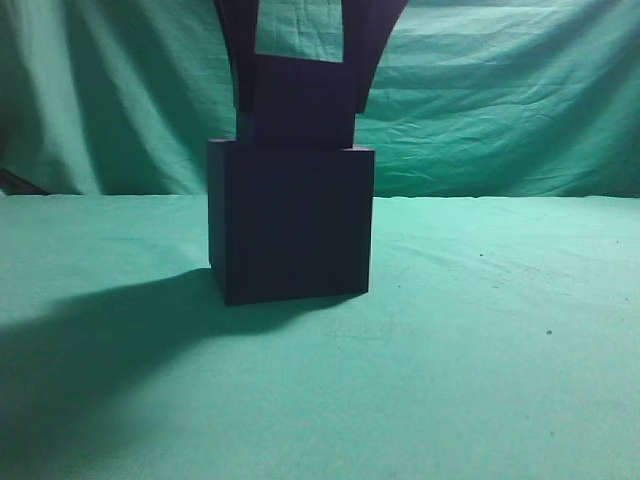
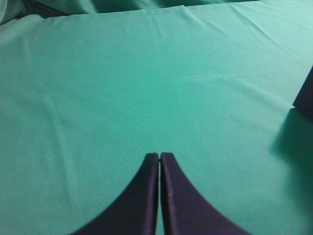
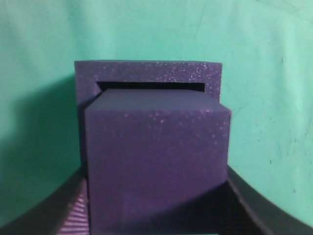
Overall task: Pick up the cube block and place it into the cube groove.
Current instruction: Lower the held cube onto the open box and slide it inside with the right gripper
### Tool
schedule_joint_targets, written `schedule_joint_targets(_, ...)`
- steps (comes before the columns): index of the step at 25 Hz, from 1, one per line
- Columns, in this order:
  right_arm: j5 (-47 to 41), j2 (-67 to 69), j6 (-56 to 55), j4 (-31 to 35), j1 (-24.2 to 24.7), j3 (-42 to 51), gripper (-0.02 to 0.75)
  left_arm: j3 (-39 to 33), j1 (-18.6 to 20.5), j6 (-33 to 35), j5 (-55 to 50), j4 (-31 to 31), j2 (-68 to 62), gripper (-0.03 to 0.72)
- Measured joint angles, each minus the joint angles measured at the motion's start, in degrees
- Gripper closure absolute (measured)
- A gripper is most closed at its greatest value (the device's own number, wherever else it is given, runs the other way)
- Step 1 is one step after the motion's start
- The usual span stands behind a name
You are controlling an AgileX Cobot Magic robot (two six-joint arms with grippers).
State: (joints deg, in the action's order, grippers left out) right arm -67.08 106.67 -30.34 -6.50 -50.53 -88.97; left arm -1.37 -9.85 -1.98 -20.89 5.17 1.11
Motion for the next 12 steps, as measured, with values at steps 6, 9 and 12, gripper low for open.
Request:
schedule_joint_targets(6,0.11,0.26,0.0,-0.32,0.0,0.0,0.3,0.0,0.0,0.0,0.0,0.0,0.0,0.688)
schedule_joint_targets(9,0.11,1.09,0.53,-0.4,0.0,0.0,0.3,0.0,0.0,0.0,0.0,0.0,0.0,0.688)
schedule_joint_targets(12,0.33,1.95,1.44,-0.4,0.0,0.0,0.3,0.0,0.0,0.0,0.0,0.0,0.0,0.688)
